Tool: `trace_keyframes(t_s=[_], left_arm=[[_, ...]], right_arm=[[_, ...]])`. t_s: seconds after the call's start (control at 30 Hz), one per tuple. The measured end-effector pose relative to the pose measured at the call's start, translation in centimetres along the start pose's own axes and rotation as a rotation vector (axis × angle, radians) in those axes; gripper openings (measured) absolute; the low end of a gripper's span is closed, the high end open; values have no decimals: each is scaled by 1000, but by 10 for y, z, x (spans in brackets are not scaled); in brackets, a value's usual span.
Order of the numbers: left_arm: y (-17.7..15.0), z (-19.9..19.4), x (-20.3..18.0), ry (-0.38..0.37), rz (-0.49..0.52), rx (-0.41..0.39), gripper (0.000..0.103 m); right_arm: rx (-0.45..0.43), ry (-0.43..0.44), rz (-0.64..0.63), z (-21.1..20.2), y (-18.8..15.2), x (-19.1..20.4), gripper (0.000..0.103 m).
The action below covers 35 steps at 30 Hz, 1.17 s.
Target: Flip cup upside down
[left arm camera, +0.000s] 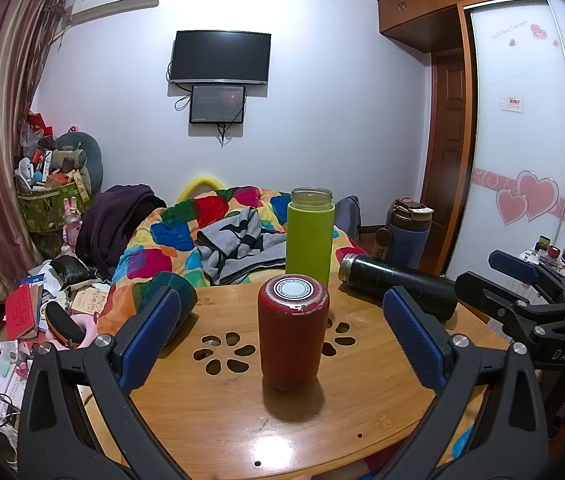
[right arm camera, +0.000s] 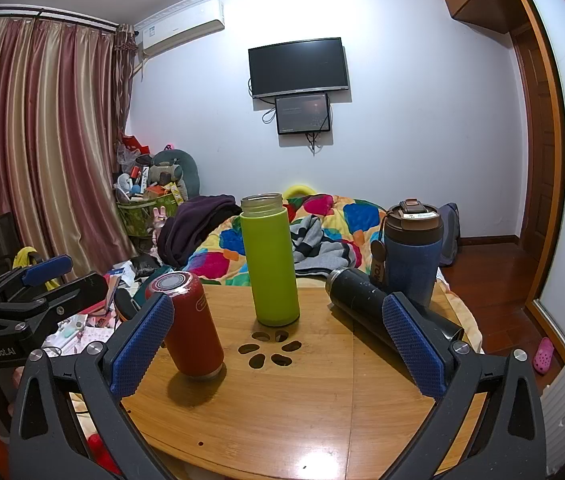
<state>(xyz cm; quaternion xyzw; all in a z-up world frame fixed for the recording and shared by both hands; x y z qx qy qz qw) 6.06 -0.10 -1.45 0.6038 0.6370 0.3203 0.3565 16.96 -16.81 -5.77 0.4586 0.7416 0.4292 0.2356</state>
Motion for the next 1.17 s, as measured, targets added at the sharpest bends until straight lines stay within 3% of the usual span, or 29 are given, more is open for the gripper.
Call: trace_keyframes(t_s=[0.57,1.17], left_arm=[[2,1,-6,-44,21,3,103],[-1,-1,-8,-26,22,-14,103]], right_arm=[[0,-1,0,0,0,0,103],[4,0,2,1,1,0,103]])
Point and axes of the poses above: each gripper's, at about its wrist camera, not at the fingertips, and z roughly the way its jaws point, x to its left, y to its top, the point moved 5 cm from there along z, roughly the way its jaws point, and after that the axes turned 13 degrees about x, right-handed, at the moved point
